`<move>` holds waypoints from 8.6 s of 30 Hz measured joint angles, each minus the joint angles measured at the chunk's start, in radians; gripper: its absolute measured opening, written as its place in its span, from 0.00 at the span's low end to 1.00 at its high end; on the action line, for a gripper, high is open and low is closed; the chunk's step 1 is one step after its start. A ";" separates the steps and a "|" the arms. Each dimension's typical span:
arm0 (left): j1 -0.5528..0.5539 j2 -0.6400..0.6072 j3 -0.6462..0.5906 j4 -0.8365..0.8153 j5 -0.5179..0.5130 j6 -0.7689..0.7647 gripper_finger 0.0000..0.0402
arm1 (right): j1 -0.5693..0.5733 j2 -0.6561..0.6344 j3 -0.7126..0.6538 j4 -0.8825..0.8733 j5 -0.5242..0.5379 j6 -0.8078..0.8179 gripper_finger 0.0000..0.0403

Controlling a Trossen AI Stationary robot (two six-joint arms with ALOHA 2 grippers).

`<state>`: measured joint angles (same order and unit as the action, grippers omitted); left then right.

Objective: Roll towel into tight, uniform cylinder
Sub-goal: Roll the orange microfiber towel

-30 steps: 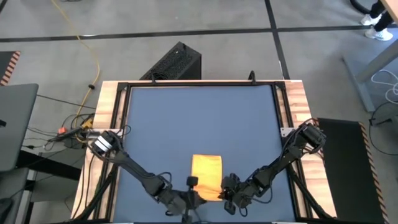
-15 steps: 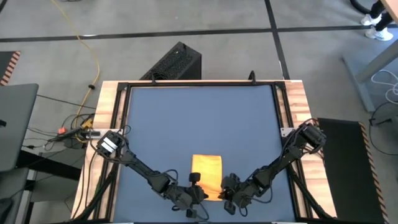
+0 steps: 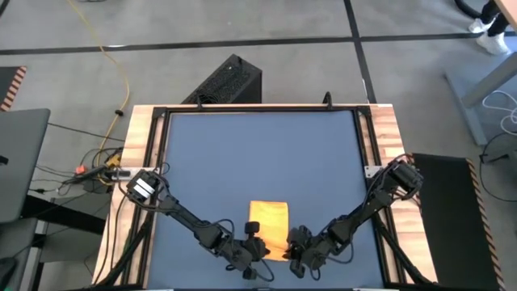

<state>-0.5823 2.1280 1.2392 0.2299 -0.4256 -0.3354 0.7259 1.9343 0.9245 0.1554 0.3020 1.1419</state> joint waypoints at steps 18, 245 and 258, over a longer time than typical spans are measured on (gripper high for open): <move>0.002 0.012 0.000 0.007 0.022 -0.010 0.00 | 0.014 -0.129 -0.004 -0.178 0.021 -0.054 0.40; 0.100 -0.014 0.000 0.012 0.165 0.109 0.00 | 0.056 -0.179 -0.191 0.033 0.007 0.249 0.17; 0.097 -0.014 0.000 0.001 0.178 0.086 0.00 | 0.040 -0.179 -0.189 0.037 0.006 0.143 0.34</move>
<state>-0.4854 2.1139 1.2396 0.2305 -0.2472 -0.2492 0.7654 1.7555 0.7358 0.1926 0.3080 1.2851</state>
